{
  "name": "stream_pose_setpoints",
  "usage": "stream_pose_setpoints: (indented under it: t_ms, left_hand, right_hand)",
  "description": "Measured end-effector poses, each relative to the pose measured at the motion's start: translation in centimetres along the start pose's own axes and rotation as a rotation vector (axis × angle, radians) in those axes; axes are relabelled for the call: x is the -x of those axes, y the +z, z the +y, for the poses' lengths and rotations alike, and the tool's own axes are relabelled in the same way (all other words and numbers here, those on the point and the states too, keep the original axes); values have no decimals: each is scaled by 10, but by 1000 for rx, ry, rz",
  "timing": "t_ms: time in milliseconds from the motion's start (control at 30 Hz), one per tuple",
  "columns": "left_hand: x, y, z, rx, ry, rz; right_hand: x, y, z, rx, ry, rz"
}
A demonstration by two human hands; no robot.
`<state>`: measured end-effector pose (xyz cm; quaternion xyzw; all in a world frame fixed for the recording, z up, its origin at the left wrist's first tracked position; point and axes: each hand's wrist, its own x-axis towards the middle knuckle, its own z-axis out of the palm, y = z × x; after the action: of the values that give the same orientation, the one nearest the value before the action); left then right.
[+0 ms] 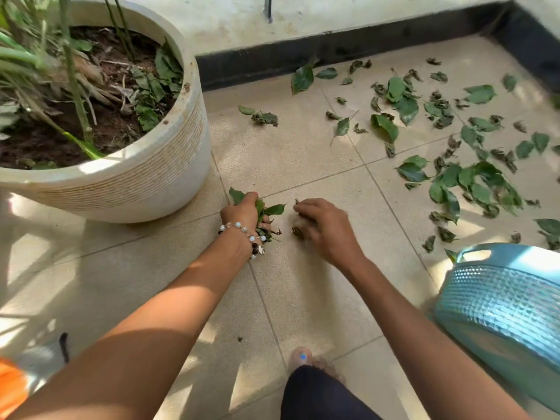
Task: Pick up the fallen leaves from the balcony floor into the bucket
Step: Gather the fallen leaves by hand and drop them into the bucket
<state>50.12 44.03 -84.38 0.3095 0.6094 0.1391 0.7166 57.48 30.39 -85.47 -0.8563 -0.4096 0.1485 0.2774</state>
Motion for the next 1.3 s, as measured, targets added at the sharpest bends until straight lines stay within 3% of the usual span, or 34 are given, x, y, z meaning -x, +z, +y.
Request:
stream_pose_setpoints:
  t_ms: [133, 300, 367, 433, 500, 567, 633, 767, 833, 900, 1033, 1100, 1200, 1300]
  left_hand:
    - [4, -3, -4, -8, 20, 13]
    - [8, -5, -9, -20, 28, 17]
    - [9, -5, -10, -15, 24, 13]
    - [13, -4, -11, -17, 9, 5]
    - [17, -2, -14, -21, -18, -32]
    - [21, 2, -18, -35, -22, -78]
    - [26, 7, -21, -63, -17, -124]
    - [26, 13, -18, -65, 10, -85]
    - [23, 14, -14, 2, -29, -150]
    - [24, 15, -8, 64, -85, -212]
    - [20, 24, 8, -10, -122, -177]
    - [13, 30, 14, -51, -73, -135]
    - [0, 39, 21, -104, -14, -75]
    - [-15, 42, 31, -116, 27, -21]
  right_hand:
    - [29, 24, 8, 285, -158, -128]
    - [41, 11, 8, 169, -154, 124]
    - [32, -1, 7, -159, 120, 274]
    - [21, -16, 0, -781, 475, 309]
    - [11, -26, -12, -1265, 566, 313]
    - [5, -27, -26, -1427, 536, 294]
    - [3, -22, -43, -1352, 478, 251]
    - [9, -5, -60, -526, 199, 179]
    - [9, 0, -60, -319, 50, 95]
    - [5, -1, -57, -255, 7, -42]
    - [-13, -12, -45, -137, -42, -217]
    - [-27, -24, -44, -292, -28, -252]
    - [-54, -40, -42, -732, 123, -169]
    - [-98, -36, -27, -551, 210, 40]
